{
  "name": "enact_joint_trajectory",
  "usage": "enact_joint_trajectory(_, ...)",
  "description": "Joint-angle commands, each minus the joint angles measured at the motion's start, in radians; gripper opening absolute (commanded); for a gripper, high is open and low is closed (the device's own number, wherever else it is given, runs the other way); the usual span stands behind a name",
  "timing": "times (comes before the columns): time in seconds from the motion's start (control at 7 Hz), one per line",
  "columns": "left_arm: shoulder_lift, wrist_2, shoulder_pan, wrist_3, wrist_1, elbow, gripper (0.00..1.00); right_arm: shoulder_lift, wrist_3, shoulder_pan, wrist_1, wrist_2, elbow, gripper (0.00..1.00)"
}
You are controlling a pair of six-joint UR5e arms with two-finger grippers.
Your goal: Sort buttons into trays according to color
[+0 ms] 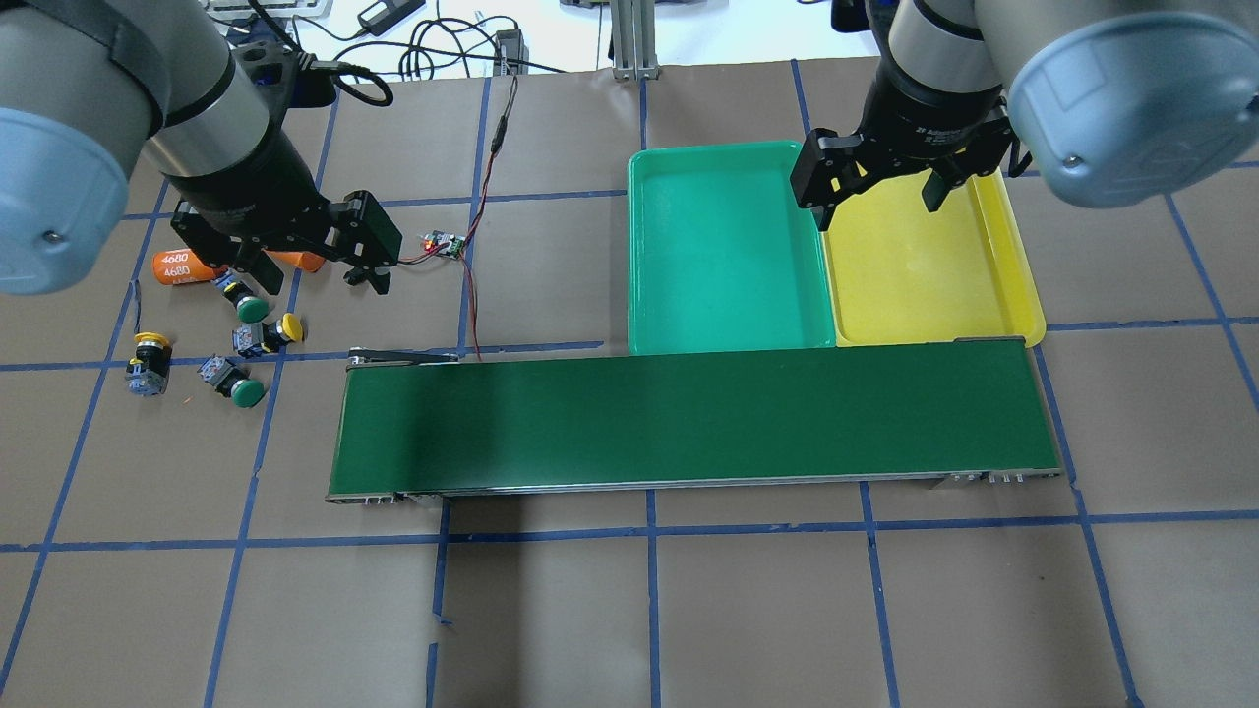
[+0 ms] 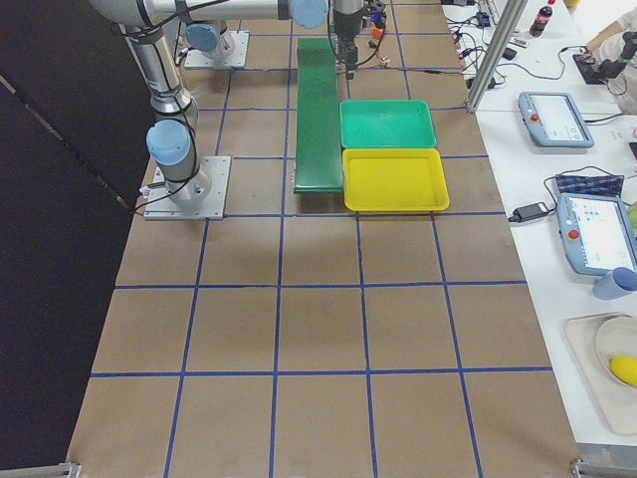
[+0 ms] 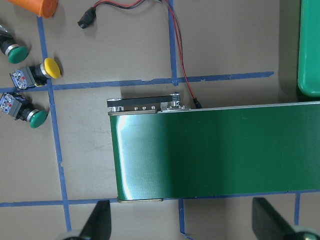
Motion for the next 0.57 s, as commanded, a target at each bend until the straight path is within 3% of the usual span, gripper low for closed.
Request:
enact_joint_trajectory(0.0, -0.004, -0.002, 0.016, 0.000, 0.004, -0.009, 1.00, 0.000, 0.000, 0.000, 0.000, 0.000, 0.000, 1.00)
enact_joint_trajectory(0.43, -0.004, -0.002, 0.017, 0.001, 0.007, -0.012, 1.00, 0.000, 0.000, 0.000, 0.000, 0.000, 0.000, 1.00)
